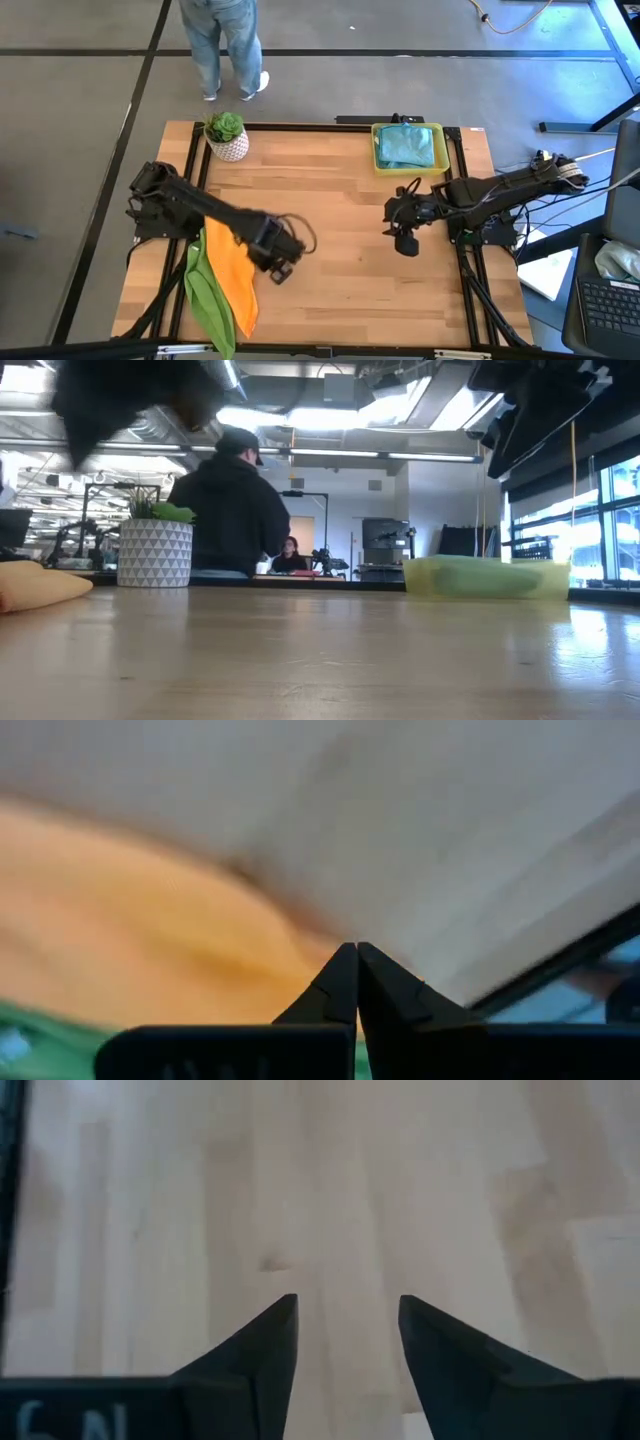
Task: Fold microfiber towels
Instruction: Fold the orange microfiber towel
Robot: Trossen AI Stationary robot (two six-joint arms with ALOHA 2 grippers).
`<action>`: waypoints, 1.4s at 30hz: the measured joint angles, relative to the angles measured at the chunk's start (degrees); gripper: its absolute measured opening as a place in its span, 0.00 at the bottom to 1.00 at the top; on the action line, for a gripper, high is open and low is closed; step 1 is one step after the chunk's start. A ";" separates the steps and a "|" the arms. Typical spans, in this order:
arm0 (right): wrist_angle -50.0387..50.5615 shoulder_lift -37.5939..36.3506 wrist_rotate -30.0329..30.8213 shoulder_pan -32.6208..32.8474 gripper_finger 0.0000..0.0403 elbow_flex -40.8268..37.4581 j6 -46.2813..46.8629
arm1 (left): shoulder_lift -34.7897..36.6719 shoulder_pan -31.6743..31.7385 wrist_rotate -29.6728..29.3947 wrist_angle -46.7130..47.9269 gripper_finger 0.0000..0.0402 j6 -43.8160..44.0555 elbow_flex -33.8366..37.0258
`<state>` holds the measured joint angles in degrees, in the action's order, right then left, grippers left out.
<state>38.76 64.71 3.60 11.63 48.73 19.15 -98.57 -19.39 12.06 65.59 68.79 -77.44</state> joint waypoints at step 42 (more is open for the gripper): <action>0.99 -1.60 3.89 -5.27 0.44 0.07 -1.75 | 0.05 -7.75 6.54 -4.04 0.46 13.36 6.87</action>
<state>39.75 63.11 7.49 6.37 48.80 17.39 -98.52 -27.14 18.60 61.55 82.15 -70.57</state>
